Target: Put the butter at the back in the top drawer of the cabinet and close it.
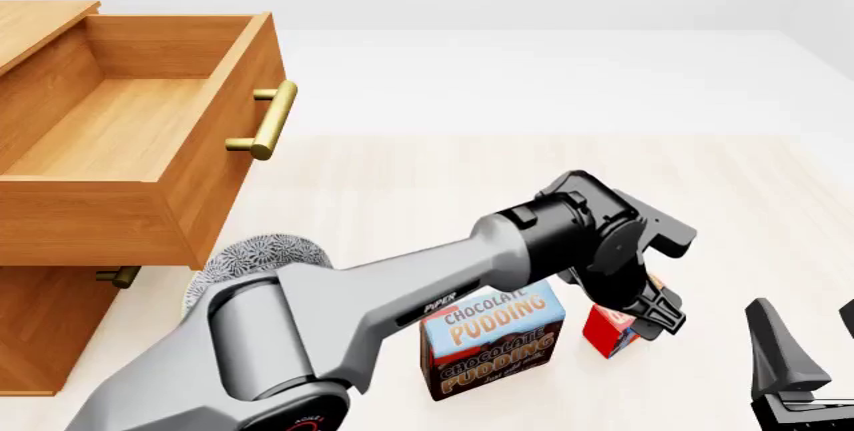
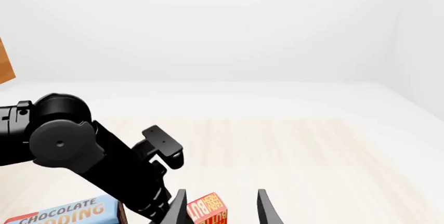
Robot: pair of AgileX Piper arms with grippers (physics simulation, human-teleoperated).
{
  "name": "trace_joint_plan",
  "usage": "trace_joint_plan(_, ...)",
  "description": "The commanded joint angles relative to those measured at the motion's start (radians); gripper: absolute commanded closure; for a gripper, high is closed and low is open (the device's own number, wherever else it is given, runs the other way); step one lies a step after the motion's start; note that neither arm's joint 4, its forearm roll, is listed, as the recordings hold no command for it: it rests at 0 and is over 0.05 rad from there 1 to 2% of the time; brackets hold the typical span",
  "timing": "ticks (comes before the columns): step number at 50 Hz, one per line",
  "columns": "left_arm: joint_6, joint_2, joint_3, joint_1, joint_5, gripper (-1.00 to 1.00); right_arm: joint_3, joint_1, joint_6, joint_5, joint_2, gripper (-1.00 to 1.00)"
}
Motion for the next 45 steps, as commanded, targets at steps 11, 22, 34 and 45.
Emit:
trace_joint_plan(11, 0.001, 0.025, -0.019, 0.003, 0.002, -1.00, 0.000, 0.000, 0.000, 0.000, 0.000, -1.00)
trace_joint_plan(22, 0.001, 0.042, -0.033, 0.010, 0.004, -1.00, 0.000, 0.000, 0.000, 0.000, 0.000, -1.00)
trace_joint_plan(34, -0.001, 0.060, -0.043, 0.007, 0.001, -1.00, 0.000, 0.000, 0.000, 0.000, 0.000, -1.00)
trace_joint_plan(45, -0.009, 0.069, -0.049, -0.002, -0.006, -1.00, 0.000, 0.000, 0.000, 0.000, 0.000, -1.00)
